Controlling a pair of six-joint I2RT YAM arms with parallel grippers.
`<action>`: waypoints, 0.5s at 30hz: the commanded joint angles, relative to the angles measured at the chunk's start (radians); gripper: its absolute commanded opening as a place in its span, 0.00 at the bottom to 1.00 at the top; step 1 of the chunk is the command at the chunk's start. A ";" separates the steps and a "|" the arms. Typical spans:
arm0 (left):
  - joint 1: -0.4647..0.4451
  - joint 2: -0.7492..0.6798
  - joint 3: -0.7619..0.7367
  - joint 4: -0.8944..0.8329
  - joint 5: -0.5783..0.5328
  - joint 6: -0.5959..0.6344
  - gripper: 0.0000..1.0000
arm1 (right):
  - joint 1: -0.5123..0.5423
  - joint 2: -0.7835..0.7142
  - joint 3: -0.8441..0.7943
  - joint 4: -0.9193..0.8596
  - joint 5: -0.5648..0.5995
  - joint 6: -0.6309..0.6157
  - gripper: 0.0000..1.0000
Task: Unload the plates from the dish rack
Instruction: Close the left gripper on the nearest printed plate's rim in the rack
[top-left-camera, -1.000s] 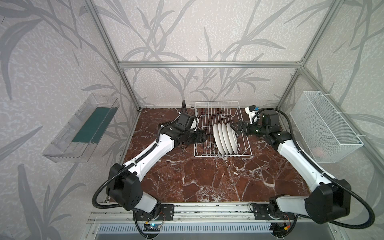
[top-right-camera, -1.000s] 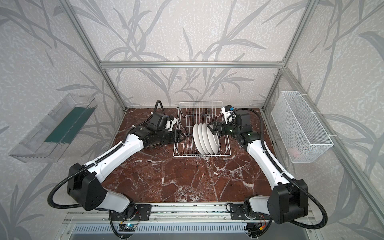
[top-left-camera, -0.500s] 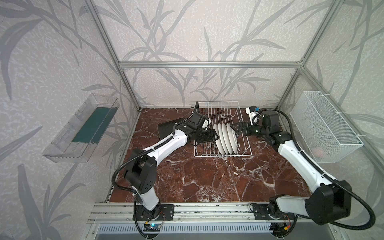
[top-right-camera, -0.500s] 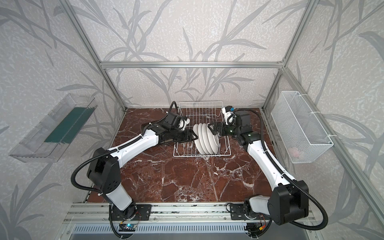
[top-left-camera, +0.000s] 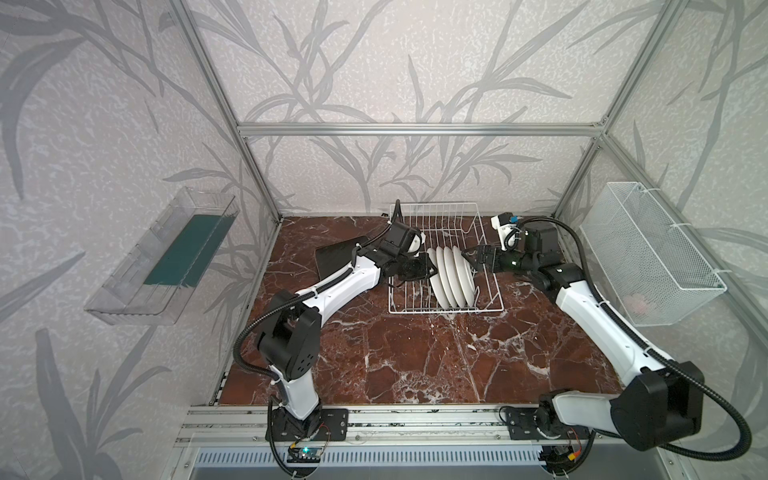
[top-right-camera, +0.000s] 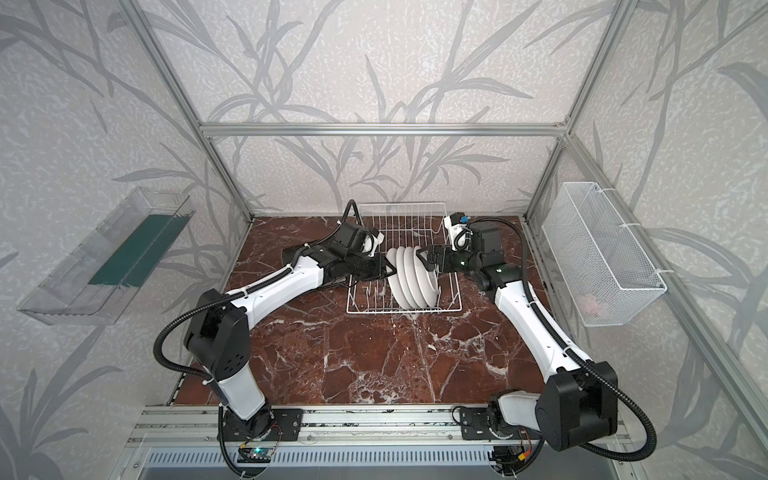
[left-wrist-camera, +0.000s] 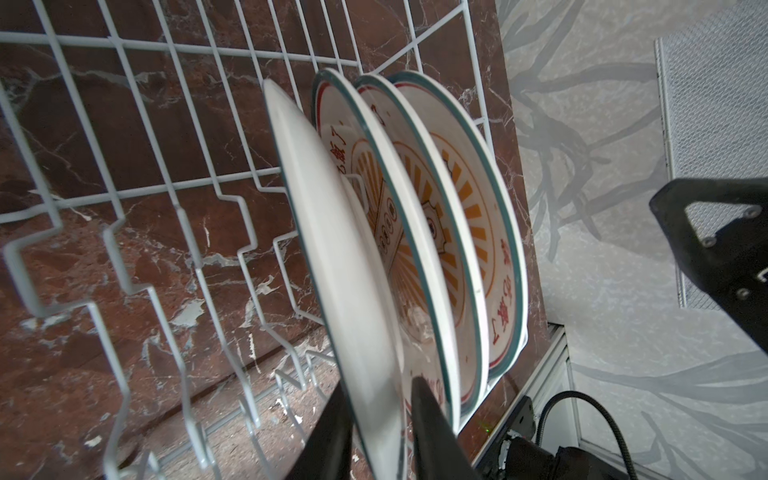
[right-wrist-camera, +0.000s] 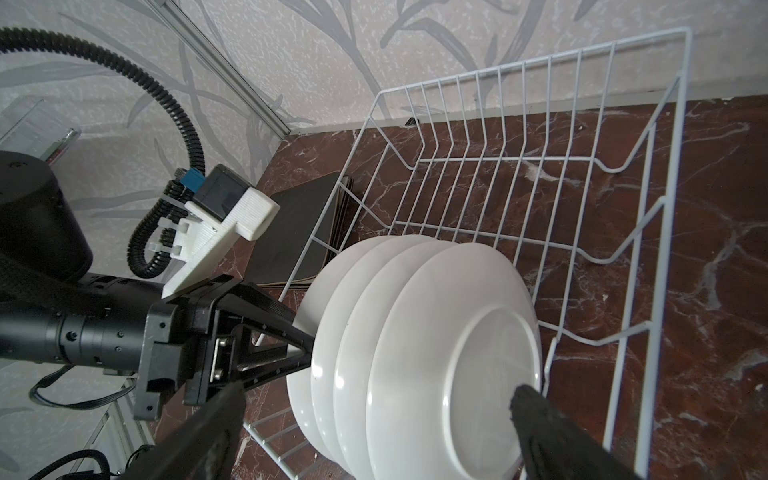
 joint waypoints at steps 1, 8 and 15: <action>-0.005 0.015 -0.011 0.065 0.038 -0.038 0.21 | 0.003 -0.029 -0.008 -0.014 0.010 -0.020 0.99; -0.004 0.021 -0.010 0.066 0.049 -0.041 0.08 | 0.003 -0.031 -0.006 -0.020 0.014 -0.019 0.99; -0.004 0.006 -0.028 0.085 0.063 -0.062 0.00 | 0.005 -0.029 -0.001 -0.017 0.014 -0.010 0.99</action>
